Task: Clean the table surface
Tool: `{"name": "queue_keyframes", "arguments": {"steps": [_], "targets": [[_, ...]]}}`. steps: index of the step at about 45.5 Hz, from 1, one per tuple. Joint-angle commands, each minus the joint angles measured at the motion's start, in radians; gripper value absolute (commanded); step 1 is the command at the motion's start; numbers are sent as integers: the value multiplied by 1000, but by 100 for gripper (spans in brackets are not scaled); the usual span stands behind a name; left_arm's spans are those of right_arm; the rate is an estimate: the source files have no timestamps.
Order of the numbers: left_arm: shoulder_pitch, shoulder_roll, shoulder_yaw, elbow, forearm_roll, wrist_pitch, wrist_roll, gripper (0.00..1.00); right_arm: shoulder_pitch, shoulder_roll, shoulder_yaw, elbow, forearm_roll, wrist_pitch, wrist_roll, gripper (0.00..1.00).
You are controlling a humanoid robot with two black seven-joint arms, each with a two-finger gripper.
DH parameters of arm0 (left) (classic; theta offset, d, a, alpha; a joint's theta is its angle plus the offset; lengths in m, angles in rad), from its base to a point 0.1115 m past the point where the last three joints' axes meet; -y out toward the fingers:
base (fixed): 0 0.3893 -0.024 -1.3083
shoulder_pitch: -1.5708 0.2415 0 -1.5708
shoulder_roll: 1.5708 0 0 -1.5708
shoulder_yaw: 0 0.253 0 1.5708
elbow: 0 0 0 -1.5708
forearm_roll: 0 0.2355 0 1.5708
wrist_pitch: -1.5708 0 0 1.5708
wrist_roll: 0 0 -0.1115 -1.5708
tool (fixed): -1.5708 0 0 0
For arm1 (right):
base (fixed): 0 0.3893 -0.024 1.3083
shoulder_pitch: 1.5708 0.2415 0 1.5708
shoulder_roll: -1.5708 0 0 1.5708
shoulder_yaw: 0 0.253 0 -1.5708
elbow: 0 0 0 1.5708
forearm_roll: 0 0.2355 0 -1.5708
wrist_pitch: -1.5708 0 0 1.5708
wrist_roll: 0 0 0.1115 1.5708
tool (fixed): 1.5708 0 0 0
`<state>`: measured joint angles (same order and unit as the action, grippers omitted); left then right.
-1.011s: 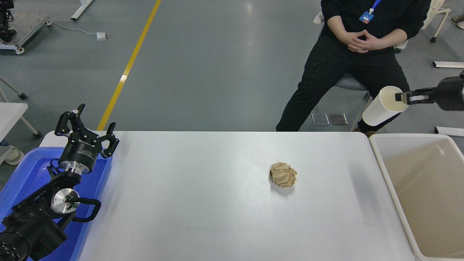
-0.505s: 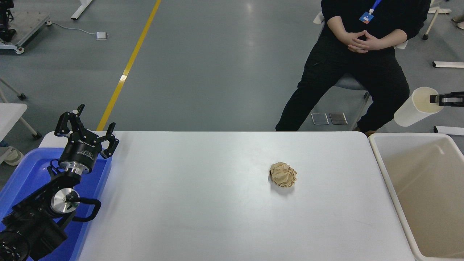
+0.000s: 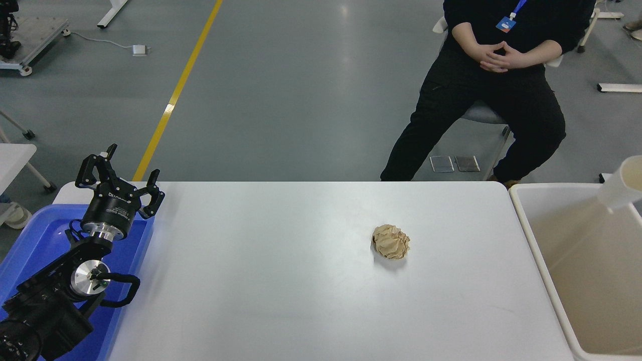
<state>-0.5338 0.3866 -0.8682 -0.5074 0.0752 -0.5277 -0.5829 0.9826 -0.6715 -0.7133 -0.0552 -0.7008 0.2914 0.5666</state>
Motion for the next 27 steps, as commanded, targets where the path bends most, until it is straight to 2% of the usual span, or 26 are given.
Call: {"name": "queue_keyframes", "arguments": {"steps": [1,10,27], "targets": [[0,0,0,1,0,0,0,100,-87,-13,12,-32,132,-1,-154,0],[0,0,0,1,0,0,0,100,-99,-11,28,-34,182,-3,-261,0],[0,0,0,0,0,0,0,100,-180,52,117,-32,184,-23,-336,0]]}}
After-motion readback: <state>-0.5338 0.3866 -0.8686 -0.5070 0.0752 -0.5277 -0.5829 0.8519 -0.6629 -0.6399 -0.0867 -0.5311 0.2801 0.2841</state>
